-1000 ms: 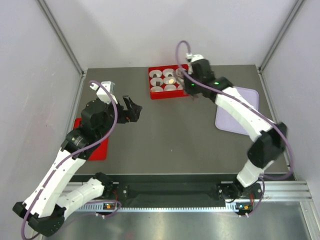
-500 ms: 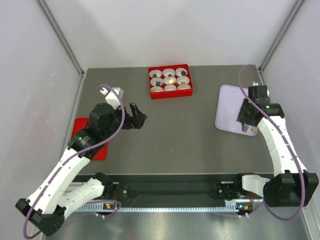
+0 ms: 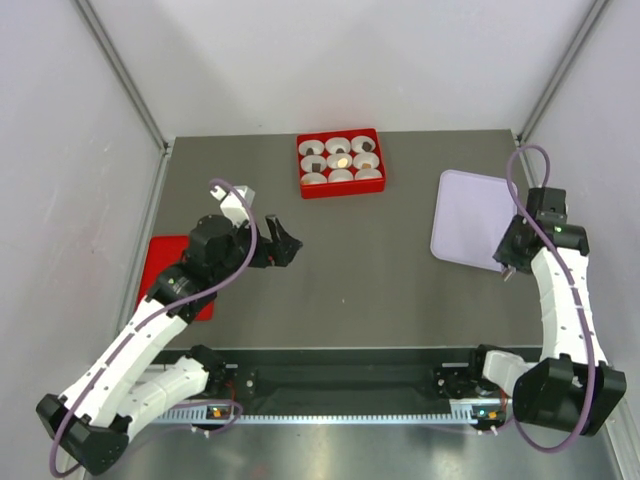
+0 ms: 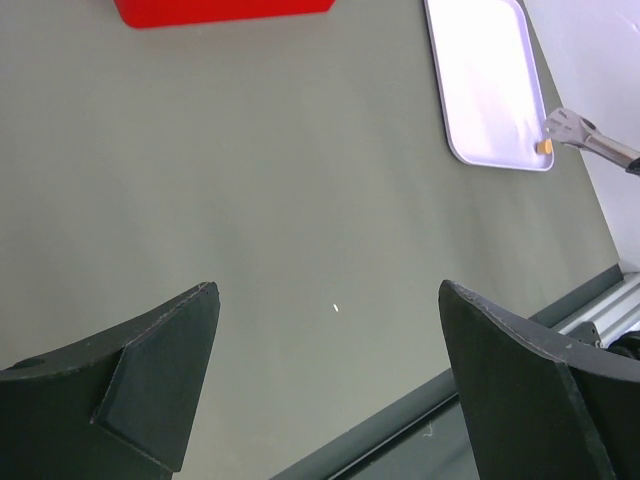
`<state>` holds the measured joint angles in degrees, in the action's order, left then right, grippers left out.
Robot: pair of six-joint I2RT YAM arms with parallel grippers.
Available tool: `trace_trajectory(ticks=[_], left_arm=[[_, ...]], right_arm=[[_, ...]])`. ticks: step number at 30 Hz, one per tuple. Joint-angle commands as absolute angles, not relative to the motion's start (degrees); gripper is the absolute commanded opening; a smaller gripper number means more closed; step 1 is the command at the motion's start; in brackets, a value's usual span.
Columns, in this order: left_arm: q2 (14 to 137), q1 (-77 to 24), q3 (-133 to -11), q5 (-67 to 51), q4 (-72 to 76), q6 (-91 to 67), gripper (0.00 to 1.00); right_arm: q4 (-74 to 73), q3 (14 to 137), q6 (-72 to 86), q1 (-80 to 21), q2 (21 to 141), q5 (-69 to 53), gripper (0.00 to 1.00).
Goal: Pack the chocolate
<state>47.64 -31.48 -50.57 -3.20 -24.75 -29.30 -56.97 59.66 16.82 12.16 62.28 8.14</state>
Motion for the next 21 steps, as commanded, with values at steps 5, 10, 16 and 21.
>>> trace_trajectory(ticks=[5, 10, 16, 21], left_arm=[[45.70, -32.69, -48.34, -4.04, -18.99, -31.64, 0.96], [45.26, -33.22, -48.69, -2.90, -19.60, -31.12, 0.96], [45.53, -33.66, -50.36, -1.85, -20.74, -29.62, 0.96], [45.53, -34.01, -51.06, -1.23, -20.83, -28.30, 0.96]], right_arm=[[-57.22, 59.85, 16.00, 12.66, 62.40, 11.07, 0.39], [-57.57, 59.15, 16.70, 12.66, 62.93, 11.25, 0.39], [-58.45, 58.54, 18.89, 12.66, 62.40, 12.30, 0.40], [-59.24, 58.09, 20.30, 12.66, 62.23, 12.57, 0.41]])
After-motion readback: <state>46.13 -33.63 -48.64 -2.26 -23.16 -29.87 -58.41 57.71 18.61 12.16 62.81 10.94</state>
